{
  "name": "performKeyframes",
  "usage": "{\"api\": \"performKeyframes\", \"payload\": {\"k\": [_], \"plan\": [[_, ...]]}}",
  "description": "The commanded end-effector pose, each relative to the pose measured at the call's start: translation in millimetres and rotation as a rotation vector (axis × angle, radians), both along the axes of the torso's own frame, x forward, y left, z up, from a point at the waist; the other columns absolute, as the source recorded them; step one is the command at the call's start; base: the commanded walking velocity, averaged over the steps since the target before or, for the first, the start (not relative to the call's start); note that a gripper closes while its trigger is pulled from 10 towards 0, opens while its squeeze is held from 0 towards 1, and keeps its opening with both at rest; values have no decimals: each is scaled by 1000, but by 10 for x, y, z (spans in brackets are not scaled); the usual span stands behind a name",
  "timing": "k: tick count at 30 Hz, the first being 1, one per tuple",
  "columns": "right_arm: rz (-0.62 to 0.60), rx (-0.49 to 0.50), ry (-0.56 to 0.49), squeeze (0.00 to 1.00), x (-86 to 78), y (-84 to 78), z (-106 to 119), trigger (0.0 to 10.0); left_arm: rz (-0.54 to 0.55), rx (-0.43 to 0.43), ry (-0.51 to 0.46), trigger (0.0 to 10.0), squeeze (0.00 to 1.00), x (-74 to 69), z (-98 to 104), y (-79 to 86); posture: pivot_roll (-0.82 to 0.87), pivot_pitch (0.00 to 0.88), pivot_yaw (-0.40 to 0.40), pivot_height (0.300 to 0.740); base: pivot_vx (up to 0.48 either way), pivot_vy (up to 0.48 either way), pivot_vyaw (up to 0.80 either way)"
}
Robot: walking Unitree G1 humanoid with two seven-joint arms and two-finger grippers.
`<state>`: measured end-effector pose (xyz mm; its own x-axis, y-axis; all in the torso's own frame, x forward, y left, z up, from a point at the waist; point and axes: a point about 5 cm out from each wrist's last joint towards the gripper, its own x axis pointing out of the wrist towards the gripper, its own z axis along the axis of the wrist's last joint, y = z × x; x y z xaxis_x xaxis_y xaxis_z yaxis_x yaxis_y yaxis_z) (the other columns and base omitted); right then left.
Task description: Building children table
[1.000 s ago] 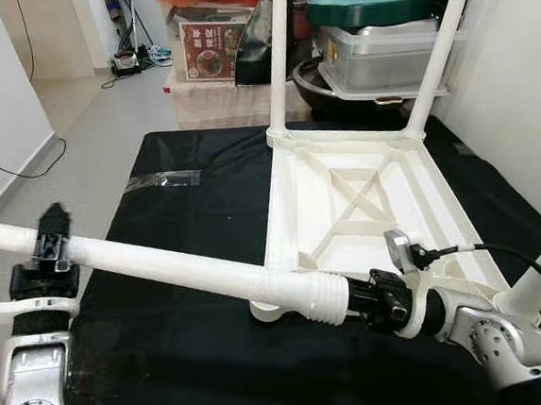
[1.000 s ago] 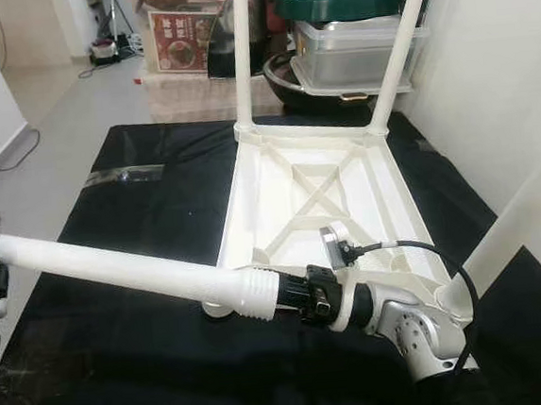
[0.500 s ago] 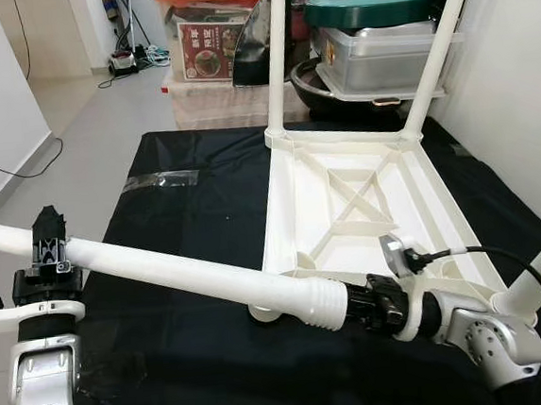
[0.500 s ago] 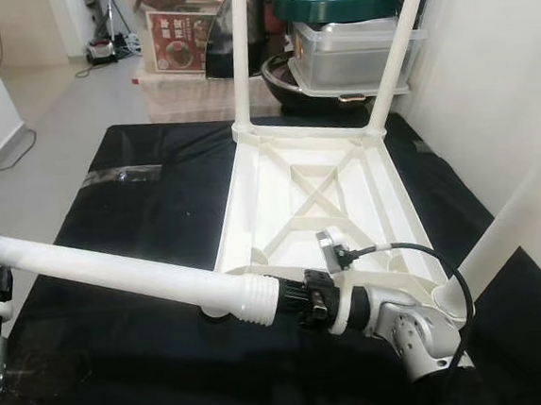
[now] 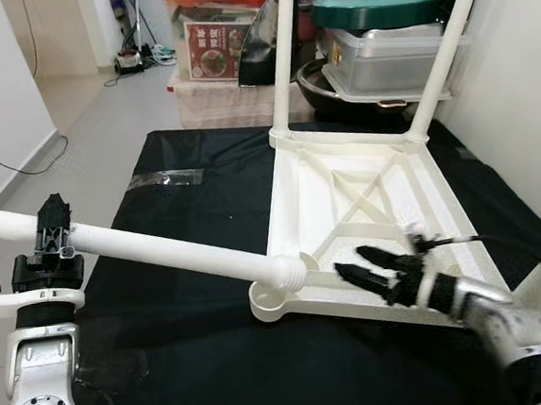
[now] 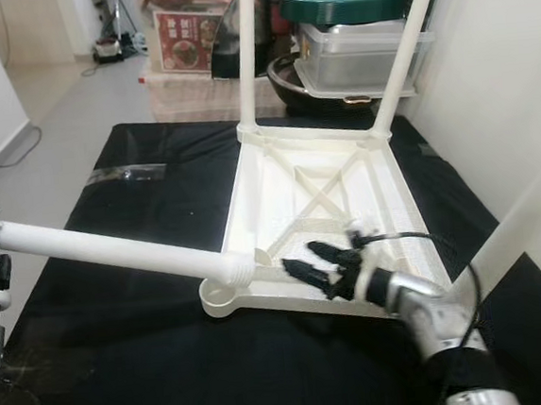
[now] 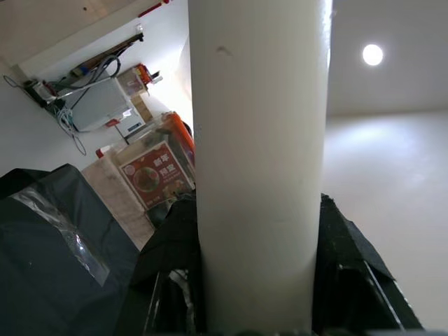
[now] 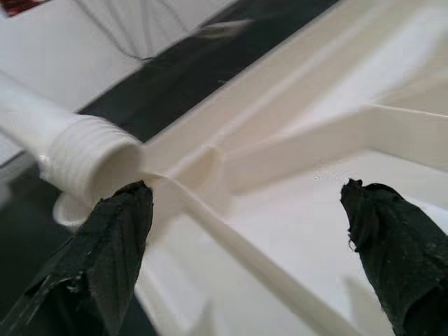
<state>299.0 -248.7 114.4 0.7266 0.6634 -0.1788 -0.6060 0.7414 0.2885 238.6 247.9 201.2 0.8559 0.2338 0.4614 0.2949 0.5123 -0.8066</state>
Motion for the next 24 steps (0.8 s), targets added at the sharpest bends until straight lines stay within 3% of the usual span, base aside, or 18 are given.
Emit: {"api": "performKeyframes", "payload": {"k": [1,3,4,7,8,9,10,11,12,13,15,17,19,20,21,24], "plan": [[-24,-10,-9,1000,0,-79,9,10000,3,3,8,0,0,-2,-5,-7,-23,0,-65,740,0,0,0],[-51,-28,-21,1000,10,-162,42,10000,3,2,9,0,0,-2,-9,-10,-24,0,-64,740,0,0,0],[-87,-39,-70,1000,85,-216,169,10000,2,1,10,0,0,5,-14,-12,-28,0,-60,740,0,0,0],[-108,-58,-146,1000,185,-214,337,10000,1,-1,12,0,0,14,-21,-17,-37,0,-54,740,0,0,0],[-111,-68,-271,773,347,-52,617,10000,-2,-3,13,0,0,31,-22,-27,-39,0,-50,740,0,0,0],[-111,-68,-271,773,347,-52,617,10000,-2,-3,13,0,0,31,-22,-27,-39,0,-50,740,0,0,0],[-78,-100,-405,0,480,224,908,10000,-4,-5,13,0,0,50,-19,-38,-38,0,-49,740,0,0,0],[5,-141,-516,0,531,569,1124,10000,-6,-8,13,0,0,66,-16,-52,-38,0,-48,740,0,0,0],[5,-141,-516,0,531,569,1124,10000,-6,-8,13,0,0,66,-16,-52,-38,0,-48,740,0,0,0],[99,-182,-613,0,515,888,1271,10000,-10,-10,12,0,0,77,-13,-68,-38,0,-48,740,0,0,0],[99,-182,-613,0,515,888,1271,10000,-10,-10,12,0,0,77,-13,-68,-38,0,-48,740,0,0,0],[310,-208,-673,0,391,1324,1320,10000,-19,2,14,0,0,88,-6,-112,-16,0,-63,740,0,0,0],[310,-208,-673,0,391,1324,1320,10000,-19,2,14,0,0,88,-6,-112,-16,0,-63,740,0,0,0],[525,-207,-597,0,244,1630,1191,10000,-26,11,13,0,0,89,3,-141,-6,0,-64,740,0,0,0],[600,-235,-535,0,214,1701,1104,10000,-33,21,16,0,0,88,1,-155,1,0,-67,740,0,0,0],[642,-343,-427,0,280,1700,973,10000,-49,40,18,0,0,90,1,-181,5,0,-73,740,0,0,0]]}}
